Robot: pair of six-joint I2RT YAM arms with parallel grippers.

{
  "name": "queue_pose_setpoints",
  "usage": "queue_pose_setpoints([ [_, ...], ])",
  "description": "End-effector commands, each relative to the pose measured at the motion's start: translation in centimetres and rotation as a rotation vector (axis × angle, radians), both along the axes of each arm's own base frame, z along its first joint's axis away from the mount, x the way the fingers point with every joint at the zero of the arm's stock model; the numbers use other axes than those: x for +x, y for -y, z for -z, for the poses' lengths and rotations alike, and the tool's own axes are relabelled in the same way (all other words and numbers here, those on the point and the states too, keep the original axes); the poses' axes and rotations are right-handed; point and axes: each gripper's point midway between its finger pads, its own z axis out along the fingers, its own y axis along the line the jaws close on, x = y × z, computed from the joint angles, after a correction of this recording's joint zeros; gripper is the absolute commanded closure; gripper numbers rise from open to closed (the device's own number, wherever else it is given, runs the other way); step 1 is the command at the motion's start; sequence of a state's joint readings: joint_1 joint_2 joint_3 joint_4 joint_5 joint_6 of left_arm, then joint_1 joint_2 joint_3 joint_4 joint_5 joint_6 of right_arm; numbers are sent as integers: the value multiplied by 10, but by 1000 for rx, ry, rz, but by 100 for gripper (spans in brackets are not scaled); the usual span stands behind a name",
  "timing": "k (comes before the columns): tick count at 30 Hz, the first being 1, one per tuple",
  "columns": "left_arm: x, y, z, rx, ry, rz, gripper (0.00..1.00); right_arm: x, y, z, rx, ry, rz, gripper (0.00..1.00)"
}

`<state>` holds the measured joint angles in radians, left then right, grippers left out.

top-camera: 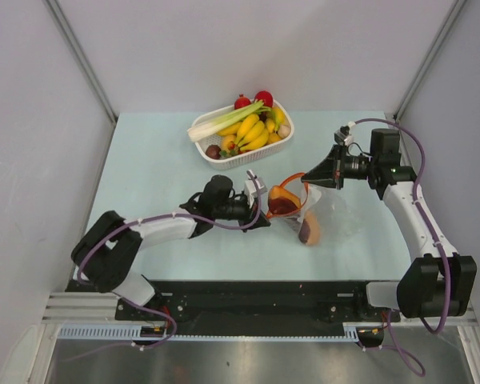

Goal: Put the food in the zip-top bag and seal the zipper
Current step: Adjust the fake bread in the zipper food storage bag, then adjust the zipper food storage bag at the center of the board.

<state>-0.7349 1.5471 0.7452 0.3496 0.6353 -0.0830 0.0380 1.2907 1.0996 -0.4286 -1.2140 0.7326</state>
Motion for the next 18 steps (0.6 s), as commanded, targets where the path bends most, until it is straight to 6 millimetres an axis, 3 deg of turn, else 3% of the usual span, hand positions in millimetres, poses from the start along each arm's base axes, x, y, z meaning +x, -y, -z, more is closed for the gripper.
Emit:
queue_pose_setpoints([
  [1,-11,-11,-67,-10,188,99,100,-2,8,-13,3,77,11,100],
  [6,-24,-38,-128,63,322,135,100,9,13,-8,-79,140,90,100],
  [10,-22,-47,-152,115,371,129,100,14,19,-8,-155,209,134,100],
  [13,-17,-58,-156,150,461,107,100,16,26,-1,-231,257,161,100],
  [15,-12,-67,-140,203,501,98,100,19,37,0,-266,277,191,100],
  [18,3,-85,-133,239,528,6,100,17,50,0,-374,374,207,100],
])
